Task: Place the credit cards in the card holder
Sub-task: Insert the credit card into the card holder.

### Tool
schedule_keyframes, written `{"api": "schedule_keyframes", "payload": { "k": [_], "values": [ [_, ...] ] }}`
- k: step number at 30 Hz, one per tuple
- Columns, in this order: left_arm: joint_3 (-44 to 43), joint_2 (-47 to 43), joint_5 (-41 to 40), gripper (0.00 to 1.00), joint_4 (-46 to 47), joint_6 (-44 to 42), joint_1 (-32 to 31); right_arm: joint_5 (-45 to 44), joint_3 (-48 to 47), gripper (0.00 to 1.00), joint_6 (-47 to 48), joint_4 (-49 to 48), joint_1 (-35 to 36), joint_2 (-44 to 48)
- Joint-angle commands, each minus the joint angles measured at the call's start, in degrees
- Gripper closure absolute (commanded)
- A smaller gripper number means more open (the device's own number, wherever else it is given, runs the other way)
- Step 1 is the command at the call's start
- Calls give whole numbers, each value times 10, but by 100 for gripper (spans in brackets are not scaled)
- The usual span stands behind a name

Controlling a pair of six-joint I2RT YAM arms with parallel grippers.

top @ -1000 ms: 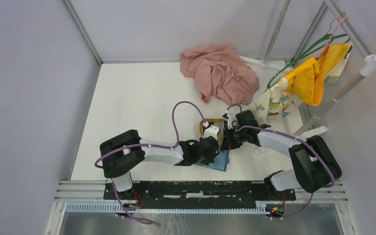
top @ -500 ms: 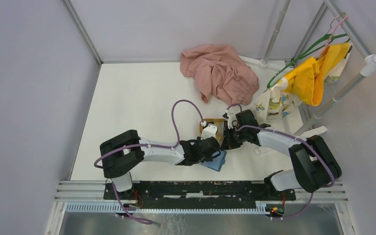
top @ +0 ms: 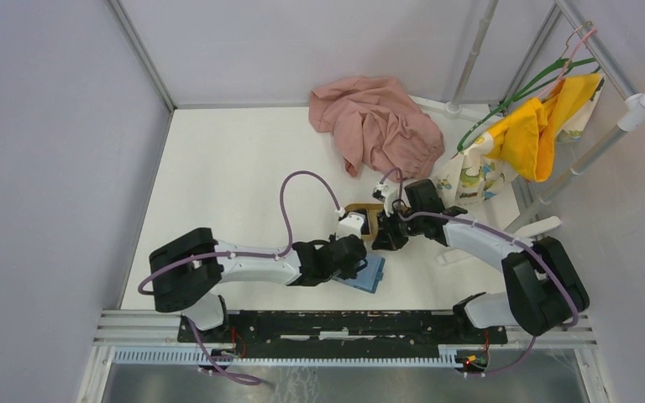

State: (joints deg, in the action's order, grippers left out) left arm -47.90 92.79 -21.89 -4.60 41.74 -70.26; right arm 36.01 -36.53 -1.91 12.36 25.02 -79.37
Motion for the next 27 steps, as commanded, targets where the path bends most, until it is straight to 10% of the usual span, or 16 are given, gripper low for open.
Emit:
{"api": "schedule_keyframes", "payload": {
  "k": [1, 9, 15, 27],
  "values": [
    [32, -82, -1, 62, 35, -3, -3, 83, -7, 87, 211, -24, 9, 90],
    [150, -217, -77, 35, 9, 31, 17, 252, -23, 74, 1031, 363, 73, 115],
    [239, -313, -36, 33, 23, 53, 78, 42, -28, 96, 819, 136, 198, 64],
    [271, -277, 62, 70, 89, 36, 142, -146, -113, 100, 804, 157, 277, -73]
  ]
}}
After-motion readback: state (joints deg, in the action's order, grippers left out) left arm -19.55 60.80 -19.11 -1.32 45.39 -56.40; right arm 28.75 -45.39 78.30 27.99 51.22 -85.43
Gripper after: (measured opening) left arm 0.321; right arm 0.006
